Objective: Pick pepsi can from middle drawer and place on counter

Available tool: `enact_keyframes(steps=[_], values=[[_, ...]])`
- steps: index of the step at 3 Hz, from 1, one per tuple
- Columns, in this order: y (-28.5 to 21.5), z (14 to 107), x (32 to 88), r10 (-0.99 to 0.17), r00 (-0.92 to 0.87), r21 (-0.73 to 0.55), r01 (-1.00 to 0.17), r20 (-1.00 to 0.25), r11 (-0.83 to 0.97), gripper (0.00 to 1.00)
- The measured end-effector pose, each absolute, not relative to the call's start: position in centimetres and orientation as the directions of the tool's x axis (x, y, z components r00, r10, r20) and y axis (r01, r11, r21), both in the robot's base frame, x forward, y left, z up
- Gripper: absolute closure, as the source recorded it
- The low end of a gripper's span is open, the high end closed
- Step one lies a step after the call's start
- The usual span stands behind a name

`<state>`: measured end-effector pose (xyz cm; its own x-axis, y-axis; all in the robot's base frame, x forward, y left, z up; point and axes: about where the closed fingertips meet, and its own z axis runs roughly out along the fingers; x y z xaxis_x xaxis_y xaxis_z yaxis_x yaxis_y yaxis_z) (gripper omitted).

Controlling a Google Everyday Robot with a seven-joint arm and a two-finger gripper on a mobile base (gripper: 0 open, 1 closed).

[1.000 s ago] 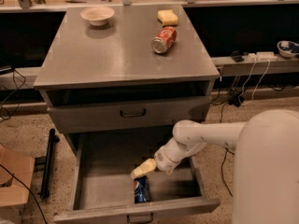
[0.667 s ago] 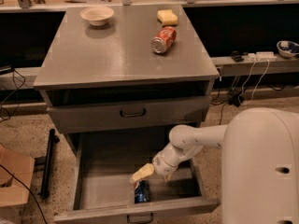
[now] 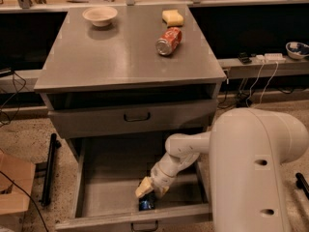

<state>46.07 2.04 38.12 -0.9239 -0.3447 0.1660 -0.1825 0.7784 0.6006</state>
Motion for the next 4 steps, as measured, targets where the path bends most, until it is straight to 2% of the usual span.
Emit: enact_keyframes(steps=[2, 3, 4], values=[[4.8, 36.1, 45.4, -0.364, -0.911, 0.595, -0.185, 0.194, 0.782, 0.81], [4.7, 36.7, 45.6, -0.361, -0.915, 0.594, -0.191, 0.181, 0.781, 1.0], [3.6, 41.5, 47.5, -0.331, -0.943, 0.579, -0.247, 0.041, 0.777, 1.0]])
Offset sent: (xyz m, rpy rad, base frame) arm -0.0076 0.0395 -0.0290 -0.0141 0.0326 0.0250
